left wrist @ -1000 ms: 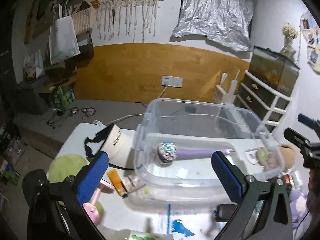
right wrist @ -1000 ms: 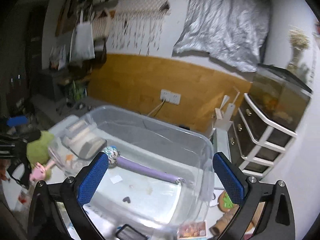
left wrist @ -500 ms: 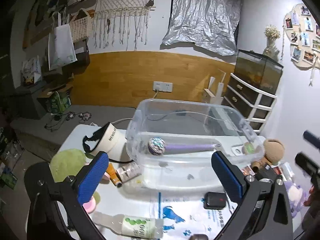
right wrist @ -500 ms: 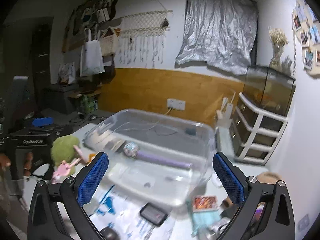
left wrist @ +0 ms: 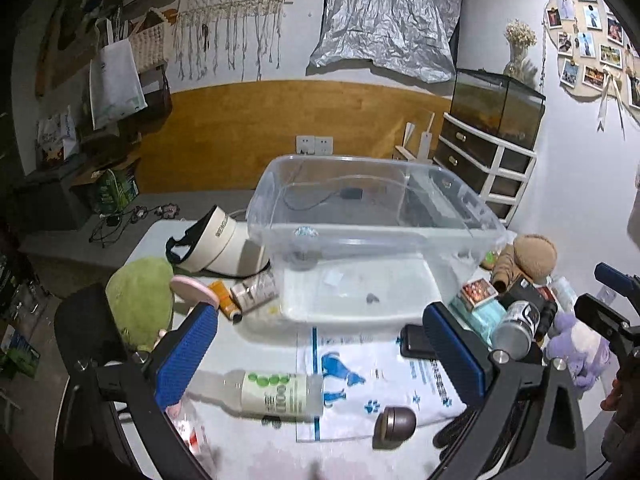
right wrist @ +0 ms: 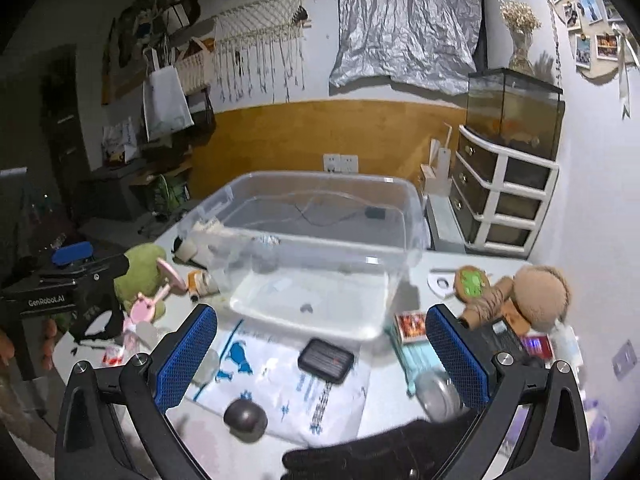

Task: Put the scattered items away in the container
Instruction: 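Withdraw the right tool from the bin back over the table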

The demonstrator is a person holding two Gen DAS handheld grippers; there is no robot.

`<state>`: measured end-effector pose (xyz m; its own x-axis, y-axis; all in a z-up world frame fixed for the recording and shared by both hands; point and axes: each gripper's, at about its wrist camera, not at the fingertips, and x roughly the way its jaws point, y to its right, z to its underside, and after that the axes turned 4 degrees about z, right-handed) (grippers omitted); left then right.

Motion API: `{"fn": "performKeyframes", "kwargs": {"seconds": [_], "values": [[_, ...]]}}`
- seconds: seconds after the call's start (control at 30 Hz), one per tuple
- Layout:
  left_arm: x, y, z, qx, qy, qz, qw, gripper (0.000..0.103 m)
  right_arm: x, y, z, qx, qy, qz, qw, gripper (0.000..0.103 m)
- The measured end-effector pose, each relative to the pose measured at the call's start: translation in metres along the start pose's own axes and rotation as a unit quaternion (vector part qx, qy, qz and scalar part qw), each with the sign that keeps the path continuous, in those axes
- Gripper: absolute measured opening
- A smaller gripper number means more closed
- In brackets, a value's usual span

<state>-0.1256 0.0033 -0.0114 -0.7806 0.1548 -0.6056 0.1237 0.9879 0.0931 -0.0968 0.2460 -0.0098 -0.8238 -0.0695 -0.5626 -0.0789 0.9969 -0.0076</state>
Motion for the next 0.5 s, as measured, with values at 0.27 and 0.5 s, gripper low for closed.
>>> {"fn": "performKeyframes", "kwargs": {"seconds": [0.27,0.5], "values": [[-0.007,-0.001,0.023,-0.012,-0.011,-0.005,0.9999,0.103,-0.006,0.000,0.026,0.032,-0.032,0.033,0.998,0.103],[-0.009,-0.002,0.034,-0.020,-0.017,-0.009,0.9996,0.103,-0.015,0.000,0.042,0.040,-0.024,0.024,0.999,0.103]]}}
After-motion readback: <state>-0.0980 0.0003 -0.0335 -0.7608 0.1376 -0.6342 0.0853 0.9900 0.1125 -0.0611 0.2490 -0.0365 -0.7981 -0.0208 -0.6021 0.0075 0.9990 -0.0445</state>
